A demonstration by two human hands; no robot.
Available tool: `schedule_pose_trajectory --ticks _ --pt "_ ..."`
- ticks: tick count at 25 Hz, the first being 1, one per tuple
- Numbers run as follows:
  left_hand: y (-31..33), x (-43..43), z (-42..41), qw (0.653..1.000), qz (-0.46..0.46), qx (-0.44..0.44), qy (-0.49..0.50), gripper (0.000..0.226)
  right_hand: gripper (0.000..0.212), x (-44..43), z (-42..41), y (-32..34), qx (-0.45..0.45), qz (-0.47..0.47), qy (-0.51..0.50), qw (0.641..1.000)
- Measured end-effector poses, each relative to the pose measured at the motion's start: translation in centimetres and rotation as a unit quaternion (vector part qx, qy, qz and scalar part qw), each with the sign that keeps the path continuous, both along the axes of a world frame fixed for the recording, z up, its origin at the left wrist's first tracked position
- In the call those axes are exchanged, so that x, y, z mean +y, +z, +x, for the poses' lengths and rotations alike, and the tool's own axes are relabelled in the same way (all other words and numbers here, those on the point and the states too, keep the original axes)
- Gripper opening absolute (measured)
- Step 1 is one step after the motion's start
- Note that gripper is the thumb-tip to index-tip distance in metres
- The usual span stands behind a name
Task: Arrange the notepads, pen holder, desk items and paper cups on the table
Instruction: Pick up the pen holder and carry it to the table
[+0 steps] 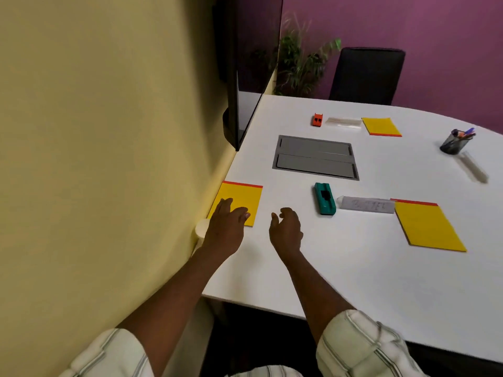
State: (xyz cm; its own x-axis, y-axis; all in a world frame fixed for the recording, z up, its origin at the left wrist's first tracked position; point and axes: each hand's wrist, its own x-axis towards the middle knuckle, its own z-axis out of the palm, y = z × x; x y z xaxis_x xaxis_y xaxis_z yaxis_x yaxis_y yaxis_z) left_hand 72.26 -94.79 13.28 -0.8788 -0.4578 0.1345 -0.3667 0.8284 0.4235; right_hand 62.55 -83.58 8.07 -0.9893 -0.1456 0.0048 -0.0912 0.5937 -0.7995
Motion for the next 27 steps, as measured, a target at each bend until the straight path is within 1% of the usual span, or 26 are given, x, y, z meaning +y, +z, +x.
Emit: schedule_pose_trajectory --ticks 2,4,5,8,9,11,13,16,21,24,27 --pt "0.3 1.6 2.5 1.0 0.019 0.011 -0.018 0.038 0.033 1.9 3.5 1.1 0.011 -0.023 -0.02 0.999" --pt "0.6 3.5 4.6 0.997 0.067 0.036 -0.023 0.039 0.035 3.9 7.0 1.9 0.027 -0.018 -0.021 0.999" --pt "0.8 4.8 5.6 0.994 0.096 0.045 -0.025 0.038 0.038 5.2 8.7 2.2 0.029 0.009 -0.018 0.999" --pt "2.0 9.6 8.8 0.98 0.18 0.07 -0.043 0.037 0.049 9.8 12.8 3.2 0.002 0.128 0.02 0.992" --pt "2.5 11.2 9.6 0.976 0.196 0.072 -0.053 0.039 0.052 11.5 13.7 3.7 -0.006 0.154 0.026 0.988" --pt "3.3 13.8 10.2 0.971 0.216 0.08 -0.069 0.042 0.056 14.7 15.0 4.9 -0.006 0.171 0.023 0.985" --pt "3.9 16.1 10.5 0.966 0.229 0.085 -0.081 0.044 0.062 17.7 16.3 6.1 0.005 0.167 0.022 0.986" --pt "5.2 21.7 10.2 0.96 0.228 0.083 -0.136 0.046 0.067 24.1 18.0 8.5 0.038 0.14 -0.013 0.989" --pt "7.7 33.2 8.2 0.937 0.262 0.097 -0.209 0.049 0.059 35.0 19.5 12.1 0.124 0.075 -0.07 0.987" --pt "9.6 42.2 7.1 0.912 0.278 0.136 -0.27 0.041 0.054 43.2 19.4 13.1 0.16 0.074 -0.089 0.98" --pt "10.7 50.7 6.1 0.901 0.287 0.15 -0.288 0.043 0.054 51.8 18.5 13.9 0.172 0.08 -0.107 0.976"
